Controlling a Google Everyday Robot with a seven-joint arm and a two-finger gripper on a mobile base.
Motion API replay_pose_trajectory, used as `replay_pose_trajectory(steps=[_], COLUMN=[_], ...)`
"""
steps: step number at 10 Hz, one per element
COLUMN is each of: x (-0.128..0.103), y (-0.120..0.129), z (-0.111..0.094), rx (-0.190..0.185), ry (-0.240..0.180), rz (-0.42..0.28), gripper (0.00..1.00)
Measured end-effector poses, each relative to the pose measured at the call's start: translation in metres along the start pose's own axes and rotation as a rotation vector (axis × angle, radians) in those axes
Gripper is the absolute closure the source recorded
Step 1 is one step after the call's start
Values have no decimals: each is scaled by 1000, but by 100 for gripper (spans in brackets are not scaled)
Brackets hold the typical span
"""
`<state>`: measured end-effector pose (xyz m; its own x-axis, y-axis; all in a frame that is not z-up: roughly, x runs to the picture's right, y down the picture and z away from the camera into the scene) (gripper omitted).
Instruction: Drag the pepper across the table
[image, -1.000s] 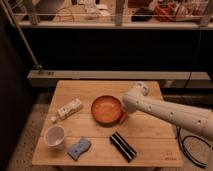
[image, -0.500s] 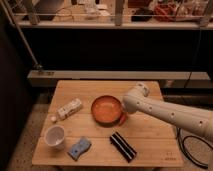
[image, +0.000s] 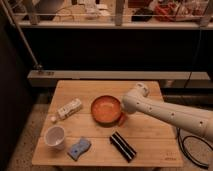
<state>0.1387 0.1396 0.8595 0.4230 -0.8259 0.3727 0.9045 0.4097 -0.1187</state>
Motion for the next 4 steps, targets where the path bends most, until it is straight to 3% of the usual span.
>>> replay_pose_trajectory(steps=[4], x=[-3], y=[-5], z=[-2], rx=[7], ry=[-2], rz=[-18], gripper=[99])
